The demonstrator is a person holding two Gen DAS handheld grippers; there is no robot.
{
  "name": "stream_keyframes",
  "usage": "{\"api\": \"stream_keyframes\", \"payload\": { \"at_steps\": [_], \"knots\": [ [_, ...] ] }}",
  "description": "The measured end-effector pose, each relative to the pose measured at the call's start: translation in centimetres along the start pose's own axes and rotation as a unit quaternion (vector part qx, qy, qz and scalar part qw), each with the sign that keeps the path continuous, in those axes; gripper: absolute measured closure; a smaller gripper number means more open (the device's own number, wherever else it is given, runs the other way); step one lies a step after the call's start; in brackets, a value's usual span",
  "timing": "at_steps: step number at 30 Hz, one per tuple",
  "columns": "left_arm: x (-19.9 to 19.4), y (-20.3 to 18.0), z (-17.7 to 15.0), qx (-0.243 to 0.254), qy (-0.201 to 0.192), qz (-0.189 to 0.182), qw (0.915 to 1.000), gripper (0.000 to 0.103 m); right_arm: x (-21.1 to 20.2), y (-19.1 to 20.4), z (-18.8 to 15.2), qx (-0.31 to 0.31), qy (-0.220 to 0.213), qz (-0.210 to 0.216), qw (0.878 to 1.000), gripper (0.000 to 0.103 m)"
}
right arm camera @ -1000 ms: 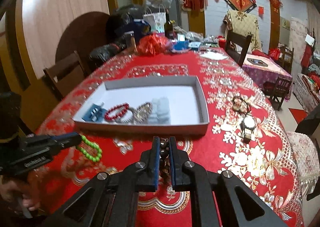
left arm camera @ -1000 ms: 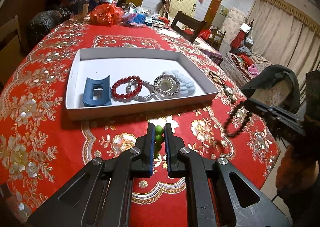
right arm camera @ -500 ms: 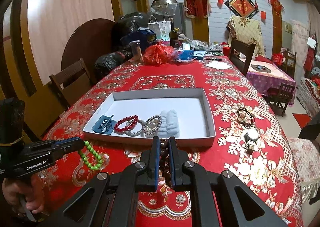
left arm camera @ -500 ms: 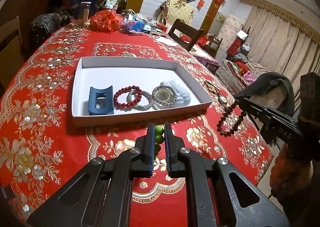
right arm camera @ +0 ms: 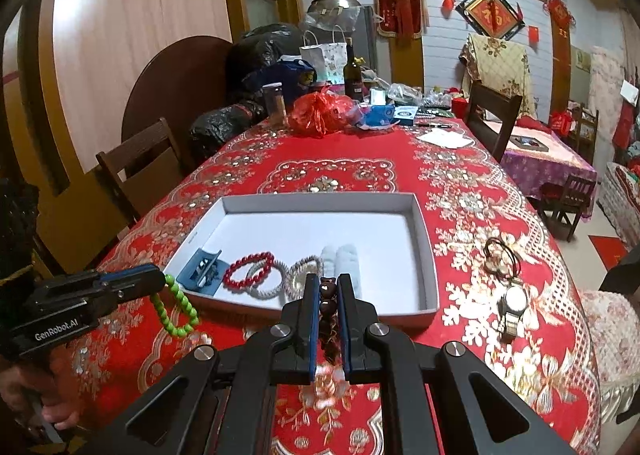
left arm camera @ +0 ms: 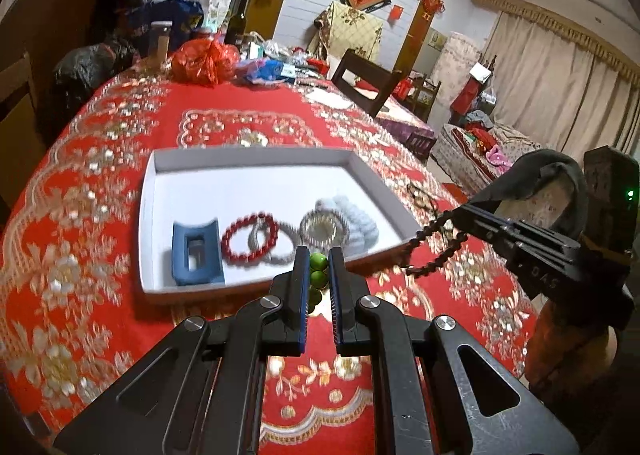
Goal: Organize jewelry
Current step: 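Lift the green and brown bead bracelets above the table with both tools, then lower both bracelets into the white box and open both tools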
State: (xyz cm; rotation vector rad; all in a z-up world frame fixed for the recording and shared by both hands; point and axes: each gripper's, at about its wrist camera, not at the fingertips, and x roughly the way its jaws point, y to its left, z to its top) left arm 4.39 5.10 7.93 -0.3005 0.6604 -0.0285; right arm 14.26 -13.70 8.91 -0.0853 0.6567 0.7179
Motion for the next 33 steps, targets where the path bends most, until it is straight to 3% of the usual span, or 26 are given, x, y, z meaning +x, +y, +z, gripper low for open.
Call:
{"api": "stream_keyframes", "payload": {
  "at_steps": [7,18,26,33],
  "knots": [
    [1.1,0.0,3.1,0.007,-0.011,0.008,0.9999,0.095,1.8,-0.4,1.9,0.003,0.002,0.01,1.0,0.095],
    [6.2,1.7,6.4,-0.016,0.015,0.025,0.9994,0.095,5.3,0.3,4.5,0.003,0.016,0.031,0.999,0.095],
    [9.7,3.1,5.5,-0.045,0.042,0.037,0.9974,0.095,8.4,0.5,5.1,0.032,0.028,0.061,0.997,0.095],
    [11.7,3.5,2.8,-0.019,0.066,0.08,0.9944,0.095,13.2,-3.3,2.8,0.094,0.08,0.039,0.992,0.095]
  ]
}}
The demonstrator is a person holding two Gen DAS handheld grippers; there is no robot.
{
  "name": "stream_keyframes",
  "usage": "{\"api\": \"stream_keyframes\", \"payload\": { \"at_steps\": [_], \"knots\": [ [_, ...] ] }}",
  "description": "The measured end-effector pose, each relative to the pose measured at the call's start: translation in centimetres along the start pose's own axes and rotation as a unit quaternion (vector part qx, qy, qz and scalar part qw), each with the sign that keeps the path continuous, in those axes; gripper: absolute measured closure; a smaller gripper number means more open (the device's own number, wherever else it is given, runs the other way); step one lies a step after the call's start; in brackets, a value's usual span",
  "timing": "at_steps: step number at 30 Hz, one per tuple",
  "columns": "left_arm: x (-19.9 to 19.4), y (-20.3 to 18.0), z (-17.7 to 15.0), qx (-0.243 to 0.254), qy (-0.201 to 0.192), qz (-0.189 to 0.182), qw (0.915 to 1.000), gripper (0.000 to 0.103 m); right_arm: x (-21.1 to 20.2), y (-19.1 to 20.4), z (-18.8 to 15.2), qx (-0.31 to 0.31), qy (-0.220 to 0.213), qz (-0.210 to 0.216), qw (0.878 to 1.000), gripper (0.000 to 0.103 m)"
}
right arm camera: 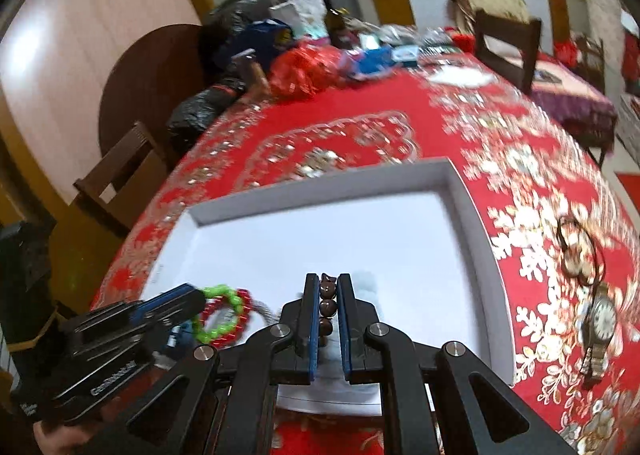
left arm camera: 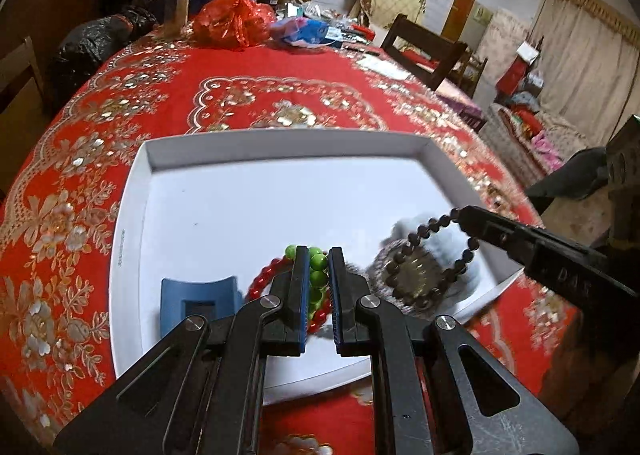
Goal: Organize jewelry
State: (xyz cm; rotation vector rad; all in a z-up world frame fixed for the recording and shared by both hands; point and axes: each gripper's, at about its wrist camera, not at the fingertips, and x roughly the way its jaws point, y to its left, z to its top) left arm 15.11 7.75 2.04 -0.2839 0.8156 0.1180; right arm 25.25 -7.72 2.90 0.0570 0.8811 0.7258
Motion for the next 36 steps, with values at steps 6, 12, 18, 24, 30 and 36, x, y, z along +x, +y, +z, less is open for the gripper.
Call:
{"api": "stream_keyframes", "payload": {
  "at_steps": [6,12,18,24,30,36],
  "knots": [
    [0.6,-0.1,-0.7,0.011,0.002,0.024,0.9996,0.092,1.3,-1.6,-0.9,0.0,0.012,-0.022,1.0,0.095],
    [0.3,-0.2,-1.2,0.007,-0.004,0.023,0.9997,0.064,0.6,-2.2,-1.0,0.007,0.007,-0.006,1.0,0.092],
    [-1.8,-0.6,-1.5,0.023,-0.028,0.026,0.999,0.048,-1.7,-1.2,-1.5,-0.016,-0.019,-0.015,1.0,0.089],
    [-1.6,-0.6,-4.1,0.057,-0.021,0.074,0.9954,0.048,-1.2,-1.4,-3.9,-0.039,0.005,-0.089,0.995,0.067],
    [-1.4,0.6,-4.9,0.025,-0.014,0.091,0.9955,0.044,-1.1,-1.9,-4.7,-0.046,0.008,-0.084,0.995,0.062],
    [-2.3,0.5,-5.8,0.017,-0.001,0.089,0.9959,0.044,-1.5,-1.8,-5.3,-0.066,0.015,-0.065,0.996,0.06]
  ]
}}
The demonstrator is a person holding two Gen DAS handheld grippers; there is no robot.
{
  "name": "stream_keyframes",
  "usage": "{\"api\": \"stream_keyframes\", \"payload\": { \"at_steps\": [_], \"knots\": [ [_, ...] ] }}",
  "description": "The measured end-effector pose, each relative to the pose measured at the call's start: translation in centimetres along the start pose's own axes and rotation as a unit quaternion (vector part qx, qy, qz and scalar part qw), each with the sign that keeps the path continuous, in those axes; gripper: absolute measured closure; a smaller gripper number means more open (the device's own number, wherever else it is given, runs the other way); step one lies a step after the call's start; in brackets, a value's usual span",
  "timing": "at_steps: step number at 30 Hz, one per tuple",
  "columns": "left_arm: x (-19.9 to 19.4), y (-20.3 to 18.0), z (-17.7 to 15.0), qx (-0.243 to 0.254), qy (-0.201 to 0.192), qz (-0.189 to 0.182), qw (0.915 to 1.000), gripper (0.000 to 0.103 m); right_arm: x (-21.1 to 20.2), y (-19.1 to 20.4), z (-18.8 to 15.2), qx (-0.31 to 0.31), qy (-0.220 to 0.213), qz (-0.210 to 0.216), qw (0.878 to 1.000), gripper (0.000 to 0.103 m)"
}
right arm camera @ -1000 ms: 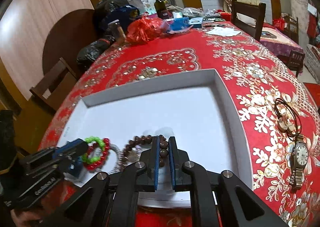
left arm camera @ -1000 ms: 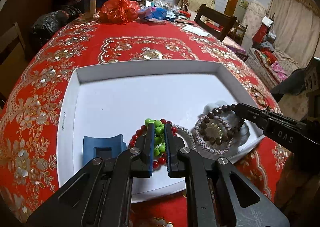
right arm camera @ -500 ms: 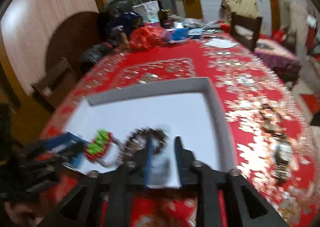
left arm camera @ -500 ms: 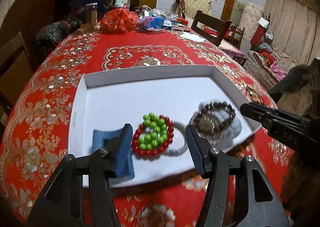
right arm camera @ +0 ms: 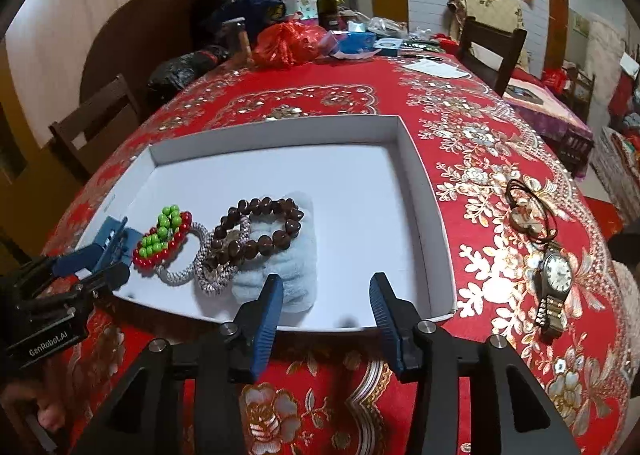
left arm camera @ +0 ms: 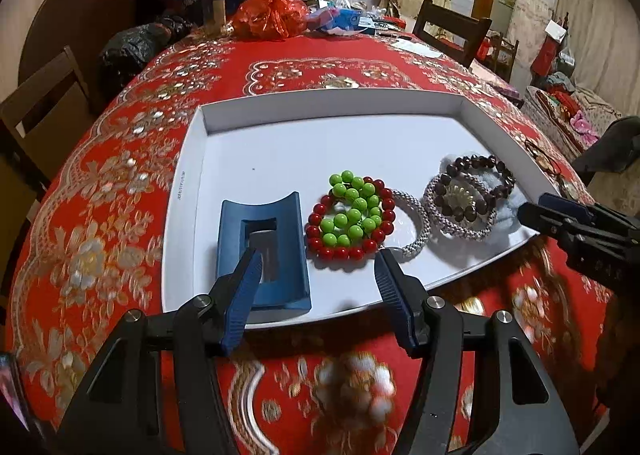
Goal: Organize jewelry
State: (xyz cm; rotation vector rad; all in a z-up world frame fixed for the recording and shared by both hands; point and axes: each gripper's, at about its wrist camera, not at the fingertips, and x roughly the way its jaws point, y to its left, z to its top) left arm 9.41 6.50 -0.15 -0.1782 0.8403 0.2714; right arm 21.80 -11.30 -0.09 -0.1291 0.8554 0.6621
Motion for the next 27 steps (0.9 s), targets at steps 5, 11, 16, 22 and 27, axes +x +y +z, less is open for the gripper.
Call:
{"api": "stream_keyframes", "payload": {
  "at_steps": [5,11,16,22,27],
  "knots": [
    [-1.1,0.2,-1.1,-0.021,0.0,-0.015,0.9997,0.044,-1.5,-0.4,-1.0,0.018,-0.025,0.007,0.999,0.06],
    [-6.1,0.2,-1.9,-0.019,-0.043,-0.035,0.9983,0.026,-5.9,2.2,-2.9,-0.001,-0.013,-0.045,0.999,0.05],
    [-7.5,-0.2,-3.5,0.001,0.0,-0.008,1.0,0.001,-9.8,3.4,-5.4,0.047,-0.016,-0.069,0.996,0.022],
    [-8.7,-0.1,-4.7,-0.006,0.003,0.04,0.9992,0.001,-12.0,4.4,-6.8,0.069,-0.017,-0.058,0.996,0.022],
    [-9.9,-0.4,-4.8,0.008,-0.009,0.062,0.998,0.001,-12.4,5.7,-7.3,0.056,-0.019,-0.064,0.996,0.021]
  ]
}}
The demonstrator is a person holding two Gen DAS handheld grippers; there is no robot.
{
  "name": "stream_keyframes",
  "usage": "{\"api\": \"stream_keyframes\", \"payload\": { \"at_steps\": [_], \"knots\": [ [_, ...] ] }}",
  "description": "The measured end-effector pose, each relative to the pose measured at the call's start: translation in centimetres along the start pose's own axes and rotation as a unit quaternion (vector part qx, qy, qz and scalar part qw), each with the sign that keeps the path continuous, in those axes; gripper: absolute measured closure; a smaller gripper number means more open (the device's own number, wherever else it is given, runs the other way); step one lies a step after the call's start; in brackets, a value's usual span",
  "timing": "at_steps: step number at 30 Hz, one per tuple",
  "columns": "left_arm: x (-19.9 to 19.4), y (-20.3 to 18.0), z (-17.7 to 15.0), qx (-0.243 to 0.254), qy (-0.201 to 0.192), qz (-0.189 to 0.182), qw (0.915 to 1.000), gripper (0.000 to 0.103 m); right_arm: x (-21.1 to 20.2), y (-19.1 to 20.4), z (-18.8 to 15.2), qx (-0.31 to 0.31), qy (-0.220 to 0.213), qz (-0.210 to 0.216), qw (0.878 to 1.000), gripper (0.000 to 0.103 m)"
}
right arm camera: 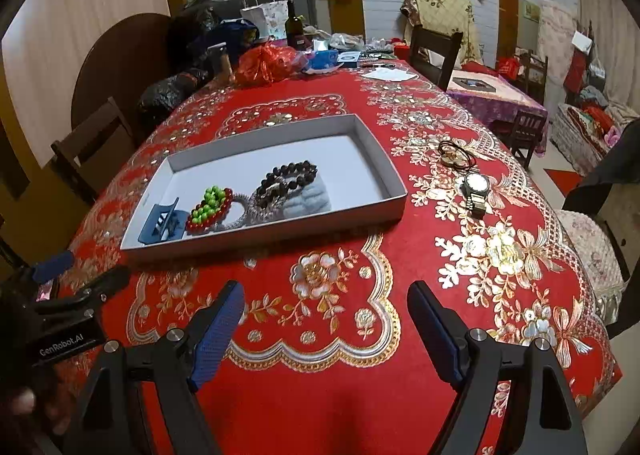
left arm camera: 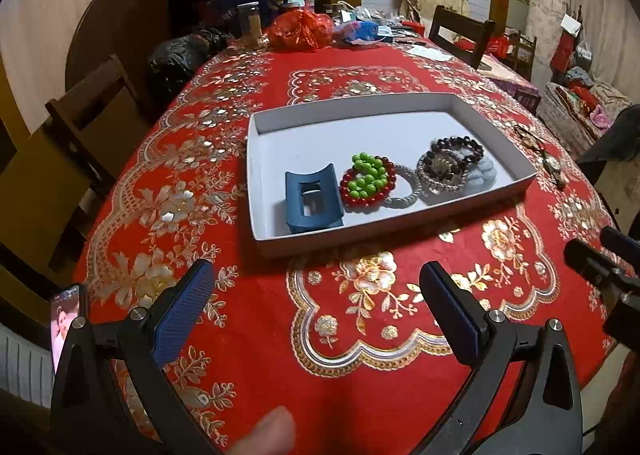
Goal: Organize jewelry
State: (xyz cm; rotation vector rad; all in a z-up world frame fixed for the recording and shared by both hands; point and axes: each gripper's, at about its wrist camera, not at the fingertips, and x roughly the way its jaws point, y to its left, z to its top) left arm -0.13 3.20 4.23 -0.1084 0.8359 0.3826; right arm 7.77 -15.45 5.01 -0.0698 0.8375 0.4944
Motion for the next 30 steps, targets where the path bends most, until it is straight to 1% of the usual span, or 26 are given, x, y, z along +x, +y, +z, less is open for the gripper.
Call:
{"api": "stream_keyframes", "payload": {
  "at_steps": [2,4,15,25,30],
  "knots": [
    [-0.4,-0.2,-0.2,0.0,-0.001,0.01,1.0,0.001,-0.3,0.2,-0.2,0.001,-0.002,-0.001,1.0,0.021],
    [-0.7,-0.3,-0.5,-0.003,0.002,0.011,0.9999,0.001,-0.5,0.4,-0.3,-0.001,-0.004,0.0,1.0,0.021],
    [-1.6,-0.9,-1.8,-0.008,0.019,-0.025,0.9995,0.001,-2.3,0.7,-1.3,-0.003,-0.015,-0.006,1.0,0.021],
    [-1.6,-1.1,-2.2,-0.008,0.025,-0.039,0.9989,0.001,-2.6,0.8,-1.4,-0.003,-0.017,-0.006,1.0,0.021],
    [-1.2,-1.1,-2.3,-0.011,0.027,-0.035,0.999,0.001,-2.4,0.7,-1.4,-0.002,-0.014,-0.007,1.0,0.021]
  ]
}}
